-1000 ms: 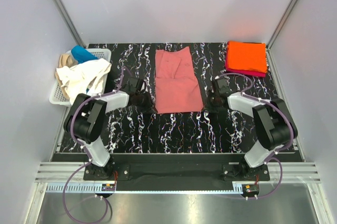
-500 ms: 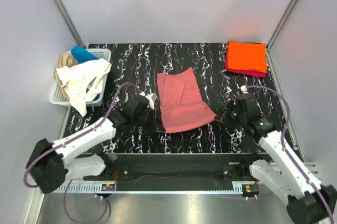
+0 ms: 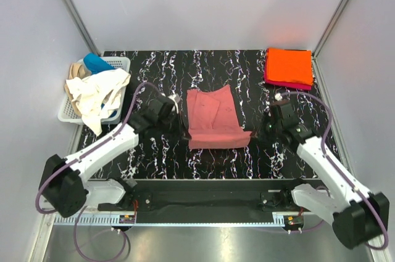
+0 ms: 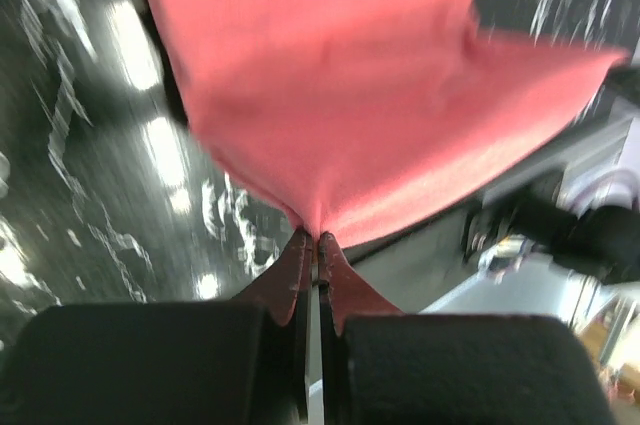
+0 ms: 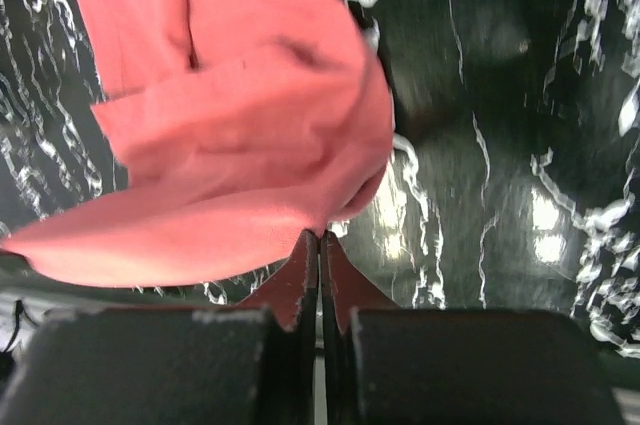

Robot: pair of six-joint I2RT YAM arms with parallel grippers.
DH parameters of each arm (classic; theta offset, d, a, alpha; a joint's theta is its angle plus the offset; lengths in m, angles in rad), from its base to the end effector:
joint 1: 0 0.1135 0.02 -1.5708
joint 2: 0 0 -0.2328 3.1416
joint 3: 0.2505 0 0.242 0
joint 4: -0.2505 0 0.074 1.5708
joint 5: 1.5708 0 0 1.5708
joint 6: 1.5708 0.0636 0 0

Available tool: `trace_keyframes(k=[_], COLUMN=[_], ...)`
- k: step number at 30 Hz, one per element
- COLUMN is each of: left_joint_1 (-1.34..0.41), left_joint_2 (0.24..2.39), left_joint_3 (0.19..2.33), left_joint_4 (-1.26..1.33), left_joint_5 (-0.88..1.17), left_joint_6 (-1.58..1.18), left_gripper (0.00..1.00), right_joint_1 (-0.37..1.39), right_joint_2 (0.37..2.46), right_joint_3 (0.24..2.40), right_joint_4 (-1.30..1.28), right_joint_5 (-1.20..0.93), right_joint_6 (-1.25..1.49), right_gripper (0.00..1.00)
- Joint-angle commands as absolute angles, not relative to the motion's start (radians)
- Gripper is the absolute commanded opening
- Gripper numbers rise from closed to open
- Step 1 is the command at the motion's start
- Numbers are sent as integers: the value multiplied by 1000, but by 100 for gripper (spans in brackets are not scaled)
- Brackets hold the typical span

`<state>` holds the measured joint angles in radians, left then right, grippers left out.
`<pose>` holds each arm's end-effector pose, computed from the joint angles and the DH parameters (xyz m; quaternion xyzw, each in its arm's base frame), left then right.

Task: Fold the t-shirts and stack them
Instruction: Fold the tshirt

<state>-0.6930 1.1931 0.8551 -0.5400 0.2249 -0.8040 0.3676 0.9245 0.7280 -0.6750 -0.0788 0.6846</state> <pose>0.1926 -0.1783 0.2041 -0.0138 0.9353 -0.3069 0.1754 0.1941 0.0801 0.2073 0.1349 0.9291 0.2039 0.2774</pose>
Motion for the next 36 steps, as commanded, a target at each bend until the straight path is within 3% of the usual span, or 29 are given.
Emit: trace_keyframes(k=[1,9,18,23,24,27,28,32,36], left_joint_1=[-614,-442,-322,-276,-270,-239,-226,-192,-184], left_joint_2=[1259,1518,1951,2227,2264,2414,2431,2445,2341], left_joint_3=[992,1319,1738,1969,1998,2107,2144,2186,2100], left_joint_4=[-549,-557,-445,-350,-318,-284,-285,-268,-262], left_joint_5=[233,290,344,394,388,406,403,416,388], left_joint_6=[-718,-629,-571,-577,-587,-621,-626,-615,-563], left_gripper=[0,0,0,0,6,30,34,35,38], right_joint_1=[370,299,200,160,156,144,143,120,115], right_joint_2=[1052,1371,1810,2113,2159,2354,2380,2448,2341], right_joint_3=[891,1185,1561,1794,1833,2029,2064,2216,2104], right_joint_4=[-592,-542,-466,-400,-394,-396,-397,-516,-532], right_joint_5=[-8,-98,-271,-354,-380,-443,-462,-445,-428], right_joint_6=[588,474,390,411,425,416,414,384,364], right_gripper=[0,0,0,6,7,18,23,39,47])
